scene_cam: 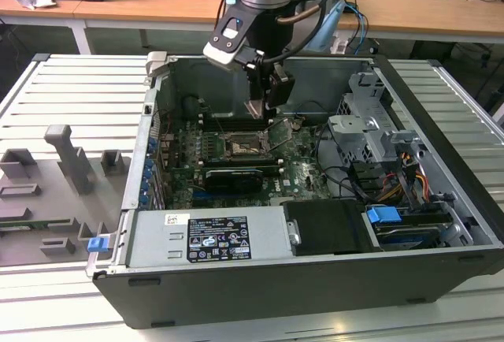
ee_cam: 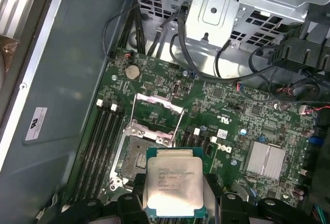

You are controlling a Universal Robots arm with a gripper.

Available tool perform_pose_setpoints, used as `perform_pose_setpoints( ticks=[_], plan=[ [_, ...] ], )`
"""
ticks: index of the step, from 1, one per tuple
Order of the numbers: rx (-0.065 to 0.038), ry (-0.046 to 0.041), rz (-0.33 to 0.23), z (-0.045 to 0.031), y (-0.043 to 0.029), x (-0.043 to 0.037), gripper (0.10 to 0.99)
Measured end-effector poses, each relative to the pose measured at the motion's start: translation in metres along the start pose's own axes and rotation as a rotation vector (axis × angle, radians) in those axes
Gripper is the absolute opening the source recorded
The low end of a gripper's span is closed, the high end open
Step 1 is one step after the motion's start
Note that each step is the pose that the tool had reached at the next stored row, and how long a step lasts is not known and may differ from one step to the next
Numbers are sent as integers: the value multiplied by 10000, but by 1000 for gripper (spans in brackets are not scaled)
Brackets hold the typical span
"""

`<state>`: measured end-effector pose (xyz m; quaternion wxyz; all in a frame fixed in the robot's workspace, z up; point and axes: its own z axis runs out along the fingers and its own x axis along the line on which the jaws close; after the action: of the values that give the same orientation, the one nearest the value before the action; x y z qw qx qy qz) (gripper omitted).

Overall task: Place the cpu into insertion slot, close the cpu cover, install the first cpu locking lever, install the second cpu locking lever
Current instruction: 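Place the cpu into insertion slot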

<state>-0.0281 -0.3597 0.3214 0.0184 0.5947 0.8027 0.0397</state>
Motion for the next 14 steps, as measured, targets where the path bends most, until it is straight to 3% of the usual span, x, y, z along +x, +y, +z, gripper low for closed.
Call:
perform_pose_setpoints(
  ticks=[14],
  plan=[
    [0,-1,11,79,-7,-1,525]
  ],
)
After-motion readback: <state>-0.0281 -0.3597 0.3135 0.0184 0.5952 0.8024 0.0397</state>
